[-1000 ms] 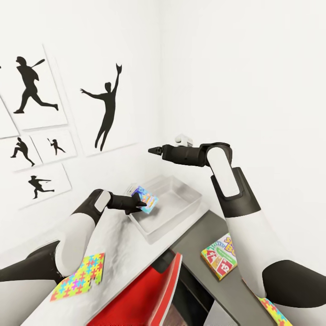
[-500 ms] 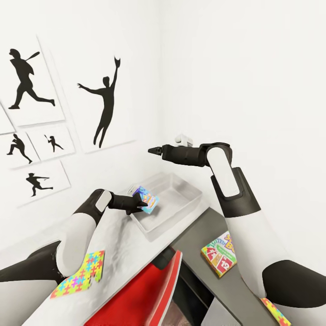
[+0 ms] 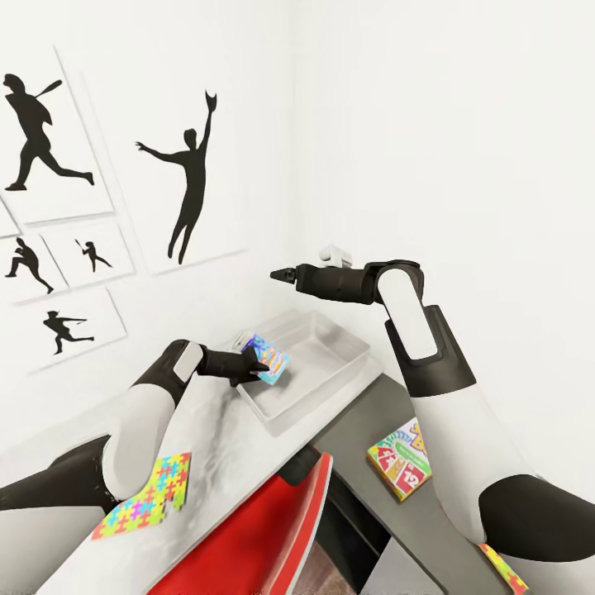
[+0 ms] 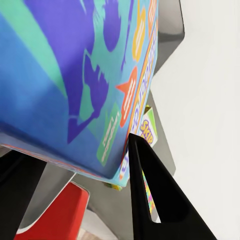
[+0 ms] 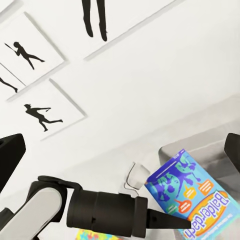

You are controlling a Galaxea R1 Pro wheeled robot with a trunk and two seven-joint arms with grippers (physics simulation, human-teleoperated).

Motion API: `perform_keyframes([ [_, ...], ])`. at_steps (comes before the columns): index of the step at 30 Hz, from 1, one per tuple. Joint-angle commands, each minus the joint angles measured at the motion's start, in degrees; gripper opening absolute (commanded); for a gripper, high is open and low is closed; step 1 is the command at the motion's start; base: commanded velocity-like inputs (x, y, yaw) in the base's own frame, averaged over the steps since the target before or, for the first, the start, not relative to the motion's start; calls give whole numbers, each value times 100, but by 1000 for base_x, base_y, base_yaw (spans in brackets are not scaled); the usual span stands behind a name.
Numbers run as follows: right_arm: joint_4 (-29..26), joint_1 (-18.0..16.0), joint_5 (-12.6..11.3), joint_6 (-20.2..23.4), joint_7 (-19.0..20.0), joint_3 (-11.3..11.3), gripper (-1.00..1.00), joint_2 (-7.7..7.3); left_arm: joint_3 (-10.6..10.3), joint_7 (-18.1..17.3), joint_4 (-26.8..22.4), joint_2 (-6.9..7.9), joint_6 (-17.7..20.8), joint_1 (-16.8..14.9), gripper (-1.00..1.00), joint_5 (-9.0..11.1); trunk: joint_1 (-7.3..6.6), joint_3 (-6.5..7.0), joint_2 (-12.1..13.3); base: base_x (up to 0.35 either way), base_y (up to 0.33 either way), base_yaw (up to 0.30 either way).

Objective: Put all the toys in the child's room - the three board games (two on the bed and one on the table), the two jigsaw puzzles on the table, and the tennis ball on the table - inside the toy box on the table in the child's room.

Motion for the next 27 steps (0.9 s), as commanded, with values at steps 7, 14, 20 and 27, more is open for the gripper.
perform_keyframes([
  [7, -6, -7, -58, 13, -60, 2, 100, -1, -68, -1, -9, 13, 138, -71, -100, -10, 3, -79, -13, 0, 0, 0],
  [14, -4, -6, -58, 13, -60, 4, 100, -1, -624, -36, -2, 11, 163, -137, -100, -2, 3, -145, -13, 0, 0, 0],
  [20, -6, -7, -58, 13, -60, 6, 100, -2, -724, -44, -1, 12, 163, -148, -100, 2, 3, -201, -13, 0, 0, 0],
  [27, -6, -7, -58, 13, -60, 8, 100, -1, -733, -45, 7, 25, 163, -150, -100, -1, 3, -267, -13, 0, 0, 0],
])
